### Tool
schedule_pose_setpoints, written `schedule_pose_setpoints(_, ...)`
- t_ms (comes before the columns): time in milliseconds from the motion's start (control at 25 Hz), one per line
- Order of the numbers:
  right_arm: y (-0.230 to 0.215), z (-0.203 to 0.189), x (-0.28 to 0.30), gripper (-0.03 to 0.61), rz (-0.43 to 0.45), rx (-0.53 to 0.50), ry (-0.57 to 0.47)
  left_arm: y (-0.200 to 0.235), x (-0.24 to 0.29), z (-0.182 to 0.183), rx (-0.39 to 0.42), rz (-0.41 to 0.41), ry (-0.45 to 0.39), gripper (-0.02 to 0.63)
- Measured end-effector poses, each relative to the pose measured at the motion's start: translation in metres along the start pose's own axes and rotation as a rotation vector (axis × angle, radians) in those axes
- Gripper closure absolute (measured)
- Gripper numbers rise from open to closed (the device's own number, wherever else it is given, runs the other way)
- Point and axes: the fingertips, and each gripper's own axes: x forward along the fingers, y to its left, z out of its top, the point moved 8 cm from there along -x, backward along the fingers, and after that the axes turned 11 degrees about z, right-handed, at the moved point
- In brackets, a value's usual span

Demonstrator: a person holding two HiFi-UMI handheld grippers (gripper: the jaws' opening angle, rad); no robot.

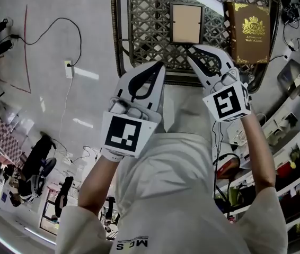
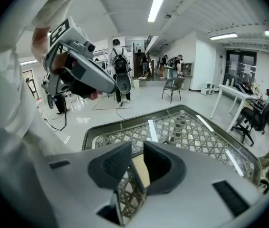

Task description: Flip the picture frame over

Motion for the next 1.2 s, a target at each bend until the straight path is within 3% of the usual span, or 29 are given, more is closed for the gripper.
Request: schedule_pose_setpoints(1200, -0.010, -0.065, 0.079, 0.486, 0.163, -0.232, 0.242, 0.024, 0.019, -0.034, -0.089, 0.073, 0.024, 0.589)
